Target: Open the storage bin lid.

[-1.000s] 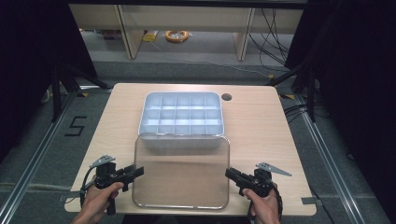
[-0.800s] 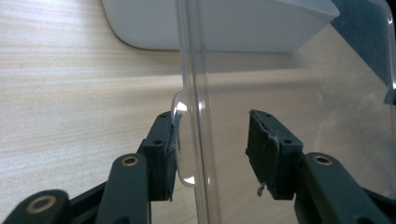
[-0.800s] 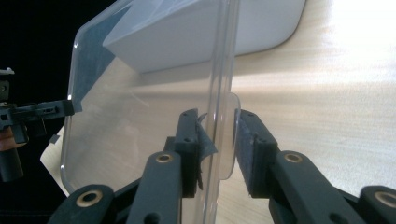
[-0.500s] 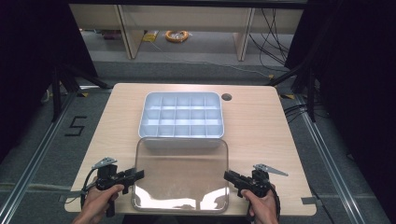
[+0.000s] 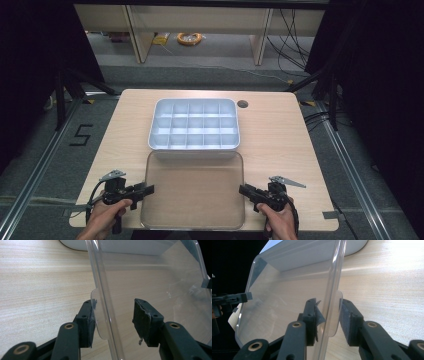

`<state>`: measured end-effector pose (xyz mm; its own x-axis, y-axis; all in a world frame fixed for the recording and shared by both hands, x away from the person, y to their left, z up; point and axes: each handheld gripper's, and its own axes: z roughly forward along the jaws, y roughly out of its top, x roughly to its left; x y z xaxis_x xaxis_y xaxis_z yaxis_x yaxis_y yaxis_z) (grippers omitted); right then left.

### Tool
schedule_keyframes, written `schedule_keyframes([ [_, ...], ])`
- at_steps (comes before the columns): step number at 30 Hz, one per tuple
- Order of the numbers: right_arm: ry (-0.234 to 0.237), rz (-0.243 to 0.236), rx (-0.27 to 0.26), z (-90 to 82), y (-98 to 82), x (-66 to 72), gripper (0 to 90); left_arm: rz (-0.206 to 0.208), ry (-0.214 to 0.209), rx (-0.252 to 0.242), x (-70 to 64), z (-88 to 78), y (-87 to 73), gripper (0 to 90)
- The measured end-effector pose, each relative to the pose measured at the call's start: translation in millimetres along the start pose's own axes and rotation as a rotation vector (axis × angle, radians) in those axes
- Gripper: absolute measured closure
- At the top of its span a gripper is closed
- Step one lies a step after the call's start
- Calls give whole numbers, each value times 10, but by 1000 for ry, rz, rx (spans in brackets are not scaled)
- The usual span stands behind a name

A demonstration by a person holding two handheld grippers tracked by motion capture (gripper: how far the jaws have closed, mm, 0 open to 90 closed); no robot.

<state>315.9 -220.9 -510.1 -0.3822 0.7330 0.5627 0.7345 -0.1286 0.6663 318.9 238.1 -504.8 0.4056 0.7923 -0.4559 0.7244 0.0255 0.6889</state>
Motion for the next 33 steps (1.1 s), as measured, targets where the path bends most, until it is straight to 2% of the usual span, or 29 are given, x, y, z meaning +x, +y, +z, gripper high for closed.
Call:
schedule_keyframes([
  [5, -10, 11, 21, 12, -13, 13, 678, -16, 1, 19, 12, 3, -35, 524],
  [6, -4, -24, 17, 18, -10, -15, 673, -14, 2, 23, 17, 7, -32, 523],
  [8, -18, -37, 20, 40, -8, -33, 667, -12, 4, 28, 25, 14, -32, 523],
  [9, -19, -33, 26, 48, -8, -36, 664, -14, 3, 31, 29, 19, -34, 523],
  [10, -23, 7, 38, 63, -14, -8, 659, -16, 4, 37, 34, 22, -34, 521],
  [11, -23, 7, 38, 63, -14, -8, 659, -15, 5, 41, 41, 29, -35, 521],
  [12, -23, -32, 32, 71, -11, -41, 657, -14, 9, 42, 44, 37, -37, 519],
  [13, -26, -25, 39, 72, -11, -37, 655, -12, 15, 47, 45, 43, -37, 519],
  [14, -38, -41, 43, 87, -16, -51, 652, -3, 21, 57, 49, 50, -36, 518],
  [17, -36, -28, 52, 83, -20, -47, 648, 2, 28, 62, 47, 55, -37, 518],
  [19, -45, -41, 49, 101, -24, -56, 647, 3, 26, 66, 49, 56, -36, 518],
  [20, -51, -3, 68, 90, -25, -14, 642, 9, 33, 65, 47, 57, -36, 516],
  [21, -51, -3, 68, 90, -25, -14, 642, 18, 38, 65, 44, 58, -37, 516],
  [22, -57, -15, 69, 93, -22, -11, 642, 52, 52, 74, 43, 48, -33, 515],
  [25, -54, -13, 77, 94, -20, -4, 640, 60, 72, 68, 26, 57, -32, 516],
  [27, -52, -20, 76, 100, -22, -18, 637, 50, 71, 68, 29, 67, -41, 515],
  [28, -73, -63, 76, 114, -21, -30, 621, 50, 70, 69, 30, 73, -43, 513],
  [30, -82, -80, 73, 133, -26, -36, 616, 46, 72, 69, 32, 79, -48, 512],
  [32, -77, -66, 82, 125, -24, -20, 612, 41, 73, 69, 34, 83, -51, 510],
  [33, -101, -83, 75, 136, -23, -10, 604, 44, 83, 72, 29, 85, -51, 506],
])
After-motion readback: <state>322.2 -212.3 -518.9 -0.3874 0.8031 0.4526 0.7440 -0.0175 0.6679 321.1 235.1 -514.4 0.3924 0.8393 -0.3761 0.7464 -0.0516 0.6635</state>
